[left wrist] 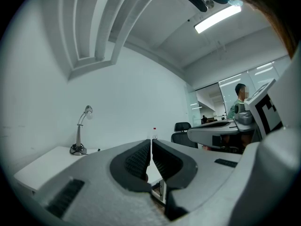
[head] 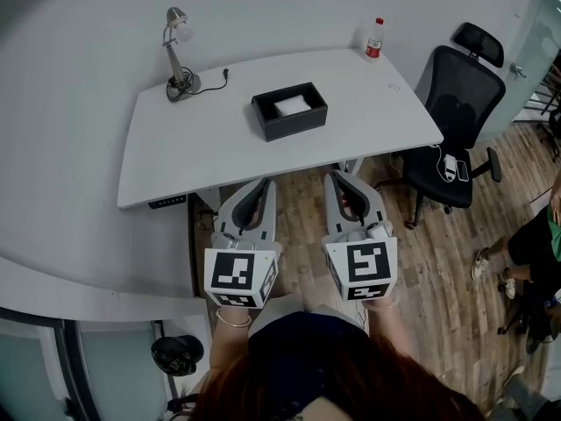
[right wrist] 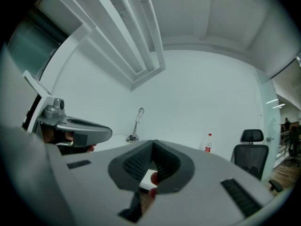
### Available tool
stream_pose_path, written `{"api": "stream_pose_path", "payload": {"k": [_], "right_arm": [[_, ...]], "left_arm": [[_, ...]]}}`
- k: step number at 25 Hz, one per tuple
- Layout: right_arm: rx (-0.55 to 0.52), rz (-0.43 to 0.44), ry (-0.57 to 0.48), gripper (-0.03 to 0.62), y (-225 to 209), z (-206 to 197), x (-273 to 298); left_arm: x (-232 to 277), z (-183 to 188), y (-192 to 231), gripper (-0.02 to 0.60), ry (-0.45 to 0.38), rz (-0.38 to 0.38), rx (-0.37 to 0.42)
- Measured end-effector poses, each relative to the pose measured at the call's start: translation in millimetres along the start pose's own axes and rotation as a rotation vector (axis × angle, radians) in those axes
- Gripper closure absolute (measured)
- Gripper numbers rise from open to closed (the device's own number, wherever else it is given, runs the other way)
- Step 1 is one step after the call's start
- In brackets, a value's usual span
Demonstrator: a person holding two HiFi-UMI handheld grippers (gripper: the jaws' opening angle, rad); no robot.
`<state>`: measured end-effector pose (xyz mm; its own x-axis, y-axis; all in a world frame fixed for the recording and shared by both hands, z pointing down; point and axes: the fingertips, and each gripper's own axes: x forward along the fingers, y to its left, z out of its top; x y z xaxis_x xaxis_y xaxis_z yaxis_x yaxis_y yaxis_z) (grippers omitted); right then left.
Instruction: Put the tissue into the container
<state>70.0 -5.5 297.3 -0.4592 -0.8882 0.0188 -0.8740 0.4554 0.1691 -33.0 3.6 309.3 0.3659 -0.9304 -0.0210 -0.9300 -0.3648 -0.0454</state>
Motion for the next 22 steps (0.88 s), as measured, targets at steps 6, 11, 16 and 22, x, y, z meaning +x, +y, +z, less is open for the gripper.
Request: {"api": "stream_pose_path", "payload": {"k": [6,11,16,22], "right_arm": [[0.0,0.024,-0.002,0.574,-5.5,0.8,-16.8],[0.003,0.042,-0.005,0.574,-9.1,0.0,-33.6],[0.018,0.057,-0.005,0.574,-14.6,-1.1,-49.1],[0.026,0.073,-0.007,0.574,-14.0,-2.3,-67.3]], "left_arm": [[-5.8,2.2,-18.3,0.552,0.005,0.016,-0.002],[-14.5,5.0,-32.3,0.552,0.007,0.037,-0.003],[-22.8,6.6,-44.7,0.552,0.011,0.056,-0.004],[-34.2,6.3,-59.4,0.552,0.02,0.066,0.0]]}}
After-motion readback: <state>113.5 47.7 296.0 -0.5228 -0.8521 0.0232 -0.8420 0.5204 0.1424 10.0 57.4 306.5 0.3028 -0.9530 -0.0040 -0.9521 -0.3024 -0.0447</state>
